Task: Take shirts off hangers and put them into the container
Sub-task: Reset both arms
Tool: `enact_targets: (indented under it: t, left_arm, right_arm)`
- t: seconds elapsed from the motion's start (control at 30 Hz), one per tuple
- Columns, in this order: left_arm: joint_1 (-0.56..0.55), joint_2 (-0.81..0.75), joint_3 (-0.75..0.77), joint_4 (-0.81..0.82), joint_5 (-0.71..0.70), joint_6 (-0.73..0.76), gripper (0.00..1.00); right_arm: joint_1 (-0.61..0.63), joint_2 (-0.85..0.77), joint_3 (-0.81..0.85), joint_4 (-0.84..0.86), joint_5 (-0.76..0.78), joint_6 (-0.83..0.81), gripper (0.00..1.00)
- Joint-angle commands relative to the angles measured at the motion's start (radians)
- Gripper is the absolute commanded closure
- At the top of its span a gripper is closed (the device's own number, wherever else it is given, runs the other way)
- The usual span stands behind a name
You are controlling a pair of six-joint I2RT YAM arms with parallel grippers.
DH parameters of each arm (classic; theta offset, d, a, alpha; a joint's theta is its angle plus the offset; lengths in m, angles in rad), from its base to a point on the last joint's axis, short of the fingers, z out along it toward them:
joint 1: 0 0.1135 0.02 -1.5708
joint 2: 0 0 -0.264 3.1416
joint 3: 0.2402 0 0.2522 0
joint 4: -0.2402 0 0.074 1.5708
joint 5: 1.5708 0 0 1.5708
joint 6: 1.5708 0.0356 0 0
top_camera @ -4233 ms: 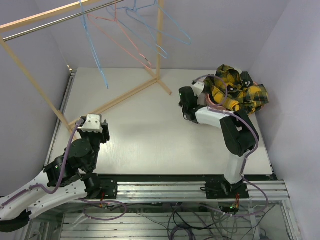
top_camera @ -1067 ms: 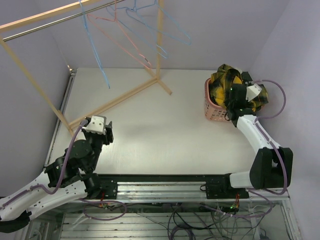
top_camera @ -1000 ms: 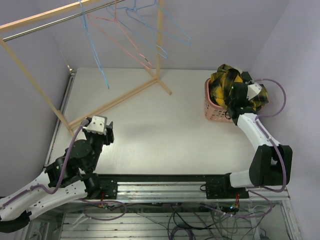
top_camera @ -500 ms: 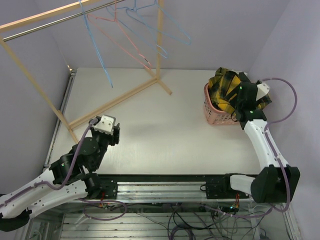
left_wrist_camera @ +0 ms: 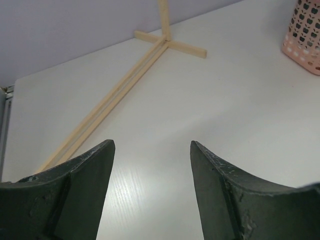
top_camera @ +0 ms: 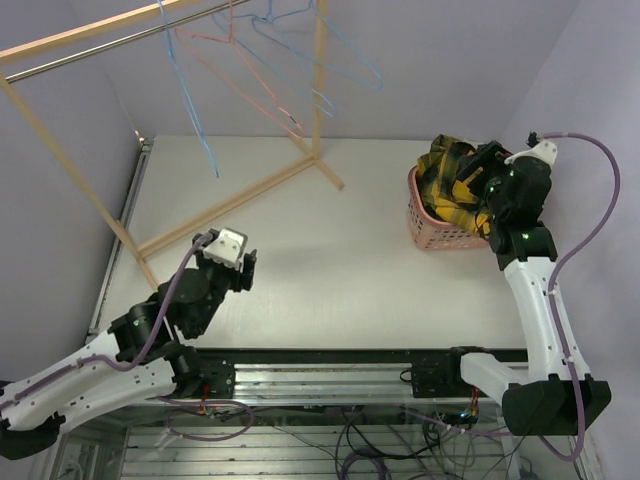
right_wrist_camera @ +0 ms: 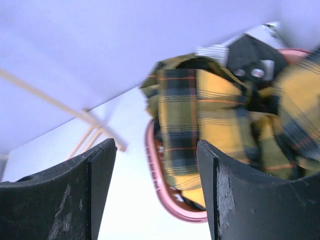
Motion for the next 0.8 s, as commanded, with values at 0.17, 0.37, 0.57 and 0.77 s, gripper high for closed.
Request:
enact_targets:
  t: [0.17,0.37,0.57,0.77]
  left_arm:
    - [0.005,0.273,0.19,-0.106,-0.004,-0.27,0.28]
    - [0.004,0.292,0.208,-0.138,-0.061,-0.203,0.31]
    - [0.005,0.104,0.126,-0.059,0.103,-0.09,0.33]
    - [0.005,-0.021,0.09,-0.051,0.084,-0.08,0.35]
  right_arm:
    - [-0.004,-0.022,0.02,0.086,-0.546,-0.113,0.32]
    - [0.006,-0.058,-0.101,0.193,-0.65,0.018,0.27]
    - [0.02,-0.097,-0.181,0.242,-0.653,0.118,0.0]
    - [0.053,-0.093,-0.155,0.211,-0.626,0.035,0.0]
